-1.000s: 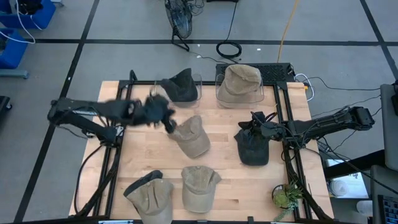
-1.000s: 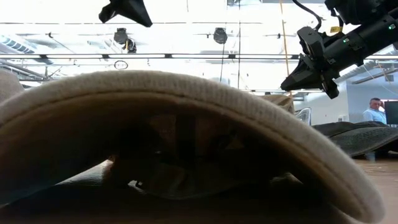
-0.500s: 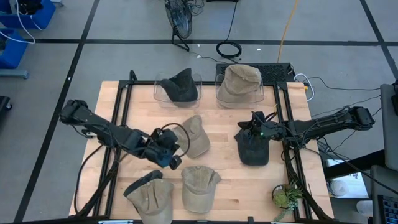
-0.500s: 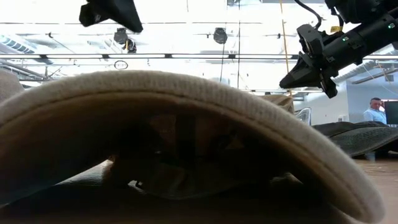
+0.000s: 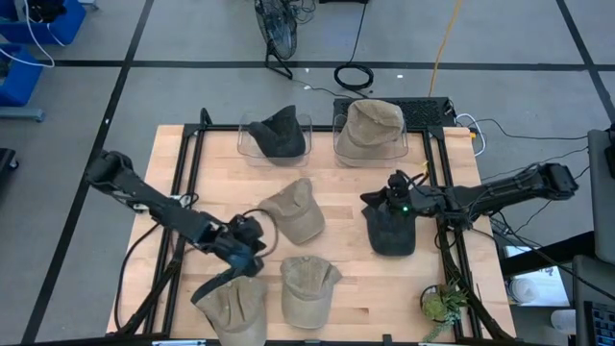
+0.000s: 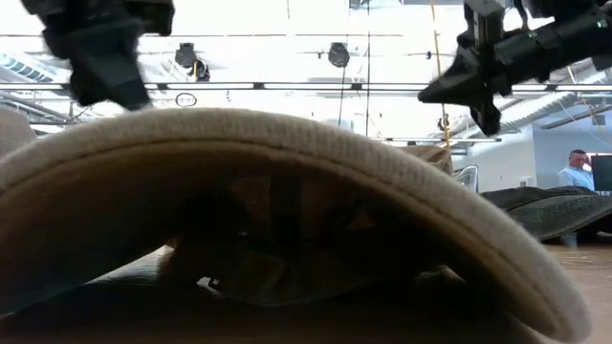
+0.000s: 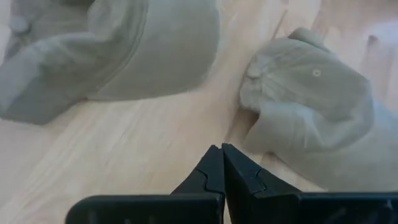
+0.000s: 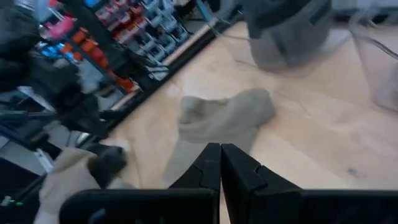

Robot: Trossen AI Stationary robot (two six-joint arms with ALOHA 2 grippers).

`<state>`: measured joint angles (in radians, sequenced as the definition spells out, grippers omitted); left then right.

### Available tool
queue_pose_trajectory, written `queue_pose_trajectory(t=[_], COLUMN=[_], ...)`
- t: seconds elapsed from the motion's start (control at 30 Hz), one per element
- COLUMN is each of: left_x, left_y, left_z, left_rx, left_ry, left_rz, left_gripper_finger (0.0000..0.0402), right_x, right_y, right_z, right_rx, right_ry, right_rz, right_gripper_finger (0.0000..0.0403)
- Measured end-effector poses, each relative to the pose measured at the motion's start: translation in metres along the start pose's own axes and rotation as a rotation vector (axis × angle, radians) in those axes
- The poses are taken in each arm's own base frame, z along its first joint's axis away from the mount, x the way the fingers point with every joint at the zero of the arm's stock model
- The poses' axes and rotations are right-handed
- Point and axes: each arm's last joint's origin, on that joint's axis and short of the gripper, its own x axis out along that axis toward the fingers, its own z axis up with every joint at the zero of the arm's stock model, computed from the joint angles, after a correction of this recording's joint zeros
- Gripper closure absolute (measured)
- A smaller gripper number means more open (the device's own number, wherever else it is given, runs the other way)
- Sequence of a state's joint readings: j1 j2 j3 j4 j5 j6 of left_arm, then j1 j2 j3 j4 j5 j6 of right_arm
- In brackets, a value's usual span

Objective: Pick & Place hat
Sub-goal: Put the brown cap into the right transparent bin

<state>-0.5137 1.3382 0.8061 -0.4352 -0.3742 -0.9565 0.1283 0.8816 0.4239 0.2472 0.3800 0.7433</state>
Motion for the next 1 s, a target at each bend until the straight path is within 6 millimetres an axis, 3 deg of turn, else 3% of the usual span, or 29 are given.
queue_pose_trajectory(t=[0.23,0.43,0.73,1.0], left_x=[-0.022,-0.041,-0.049,-0.046], left_y=[0.041,0.067,0.077,0.082], left_z=[-0.021,-0.025,-0.021,-0.017], left_rx=[0.011,0.04,0.125,0.184], left_ry=[-0.073,-0.158,-0.196,-0.154], left_rz=[-0.108,-0.157,-0.194,-0.208], left_gripper_finger=[0.0401,0.04,0.04,0.04], right_x=[0.03,0.071,0.113,0.138], right_y=[0.044,0.074,0.076,0.052], right_z=[0.021,0.027,0.028,0.023], right_rx=[-0.122,-0.182,-0.068,-0.066], right_ry=[-0.02,0.177,0.491,0.615], right_rz=[-0.027,-0.172,-0.358,-0.374], right_gripper_finger=[0.0403,0.0403,0.0403,0.0403])
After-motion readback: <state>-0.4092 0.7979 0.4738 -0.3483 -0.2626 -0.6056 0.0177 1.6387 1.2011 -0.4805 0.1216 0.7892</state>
